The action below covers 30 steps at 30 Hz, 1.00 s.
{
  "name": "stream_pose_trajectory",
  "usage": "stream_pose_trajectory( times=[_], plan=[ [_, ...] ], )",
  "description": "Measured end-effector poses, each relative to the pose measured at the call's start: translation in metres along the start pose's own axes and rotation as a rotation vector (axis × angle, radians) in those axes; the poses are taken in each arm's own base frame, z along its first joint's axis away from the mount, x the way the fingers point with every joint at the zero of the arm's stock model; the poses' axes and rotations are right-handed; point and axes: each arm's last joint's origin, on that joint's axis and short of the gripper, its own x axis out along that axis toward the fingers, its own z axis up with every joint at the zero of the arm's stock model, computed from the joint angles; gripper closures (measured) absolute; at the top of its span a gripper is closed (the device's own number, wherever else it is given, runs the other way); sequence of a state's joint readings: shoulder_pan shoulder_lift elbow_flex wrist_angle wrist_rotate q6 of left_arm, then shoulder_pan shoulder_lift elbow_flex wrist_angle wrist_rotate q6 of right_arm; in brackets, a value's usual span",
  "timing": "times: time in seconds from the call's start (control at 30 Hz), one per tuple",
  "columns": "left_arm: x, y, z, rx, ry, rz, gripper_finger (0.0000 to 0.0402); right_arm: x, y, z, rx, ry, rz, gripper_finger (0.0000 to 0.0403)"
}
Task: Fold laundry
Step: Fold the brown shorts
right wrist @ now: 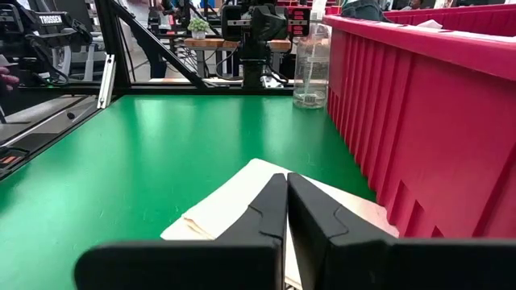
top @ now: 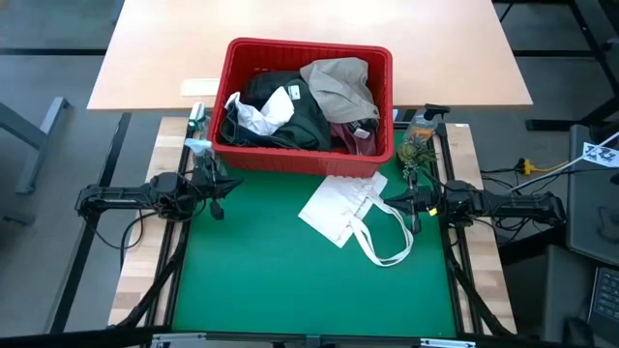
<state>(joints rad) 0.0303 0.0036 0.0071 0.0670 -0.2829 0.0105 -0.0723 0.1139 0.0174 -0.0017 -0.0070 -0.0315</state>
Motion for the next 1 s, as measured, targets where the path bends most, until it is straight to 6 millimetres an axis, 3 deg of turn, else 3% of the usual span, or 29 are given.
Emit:
stream_pose_trajectory(
  times=[0.17, 0.6, 0.9, 1.0],
  plan=[
    [0.000, 0.000, 0.000, 0.000, 0.000, 0.000, 0.0398, 0.000, -0.003, 0.001, 0.000, -0.007, -0.099, 0.0388],
    [0.000, 0.000, 0.000, -0.001, 0.000, 0.000, 0.0398, 0.000, -0.003, 0.002, 0.002, -0.017, -0.087, 0.0388],
    [0.000, 0.000, 0.000, -0.002, 0.000, 0.000, 0.0398, -0.005, -0.001, 0.032, 0.320, -0.340, 0.039, 0.0388],
    [0.000, 0.000, 0.000, -0.002, 0.000, 0.000, 0.0398, -0.009, -0.001, 0.041, 0.332, -0.441, 0.051, 0.0388]
  ],
)
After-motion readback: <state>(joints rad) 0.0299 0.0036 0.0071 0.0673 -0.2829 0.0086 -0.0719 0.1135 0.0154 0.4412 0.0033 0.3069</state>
